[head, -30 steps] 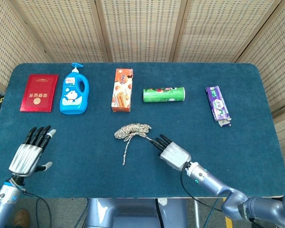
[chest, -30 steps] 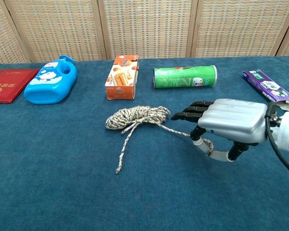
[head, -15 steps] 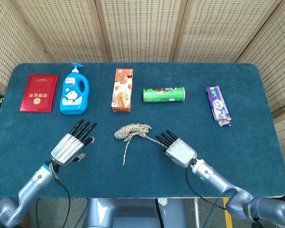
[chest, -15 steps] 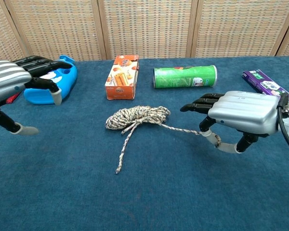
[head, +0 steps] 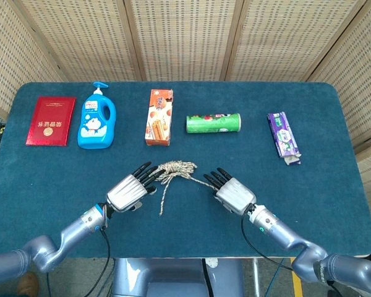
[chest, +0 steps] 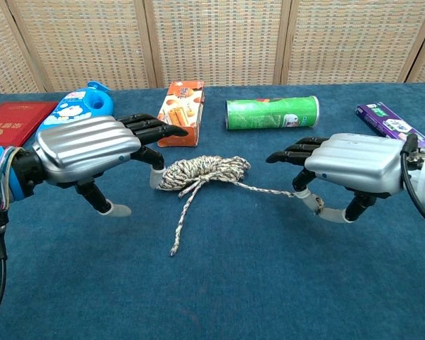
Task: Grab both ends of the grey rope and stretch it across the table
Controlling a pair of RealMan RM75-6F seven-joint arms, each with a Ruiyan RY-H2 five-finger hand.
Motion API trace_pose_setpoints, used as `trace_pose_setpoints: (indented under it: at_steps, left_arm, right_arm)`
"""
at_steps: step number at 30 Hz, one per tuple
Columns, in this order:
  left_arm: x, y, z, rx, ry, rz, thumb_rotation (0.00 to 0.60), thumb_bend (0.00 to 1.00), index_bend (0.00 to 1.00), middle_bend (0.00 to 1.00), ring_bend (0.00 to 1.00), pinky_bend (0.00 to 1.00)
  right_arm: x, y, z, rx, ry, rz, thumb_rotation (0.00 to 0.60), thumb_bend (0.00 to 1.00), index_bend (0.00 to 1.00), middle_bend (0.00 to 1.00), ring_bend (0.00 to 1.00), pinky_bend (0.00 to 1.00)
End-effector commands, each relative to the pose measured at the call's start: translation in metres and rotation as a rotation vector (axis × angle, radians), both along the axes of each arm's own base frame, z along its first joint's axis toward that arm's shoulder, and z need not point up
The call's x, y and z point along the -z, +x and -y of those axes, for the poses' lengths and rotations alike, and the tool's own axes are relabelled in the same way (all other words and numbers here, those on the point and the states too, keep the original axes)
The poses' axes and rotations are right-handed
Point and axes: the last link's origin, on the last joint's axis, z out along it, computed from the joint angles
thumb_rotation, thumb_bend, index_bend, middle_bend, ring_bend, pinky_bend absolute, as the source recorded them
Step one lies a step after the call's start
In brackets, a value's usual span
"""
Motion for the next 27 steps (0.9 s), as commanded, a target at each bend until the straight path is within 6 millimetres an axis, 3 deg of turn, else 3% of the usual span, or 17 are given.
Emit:
trace_pose_setpoints:
  at_steps: [1, 7, 27]
  left_arm:
    - [0.011, 0.007, 0.0, 0.02, -0.025, -0.037, 0.6, 0.23, 0.48, 0.0, 0.0, 0.0]
    - [0.026, 0.014, 0.002, 0.031, -0.052, -0.084, 0.6, 0.31, 0.48, 0.0, 0.0, 0.0]
    - [0.061, 0.017, 0.013, 0.046, -0.102, -0.122, 0.6, 0.38, 0.52, 0.0, 0.0, 0.0]
  right_arm:
    - [0.001, 0.0, 0.002, 0.003, 0.0, -0.003, 0.6, 0.45, 0.62, 0.0, 0.0, 0.0]
    - [0.002, 0.0, 0.004, 0.021, 0.006, 0.014, 0.6, 0.45, 0.62, 0.0, 0.0, 0.0]
    - [0.006, -0.005, 0.006, 0.061, 0.016, 0.029, 0.6, 0.45, 0.62, 0.0, 0.0, 0.0]
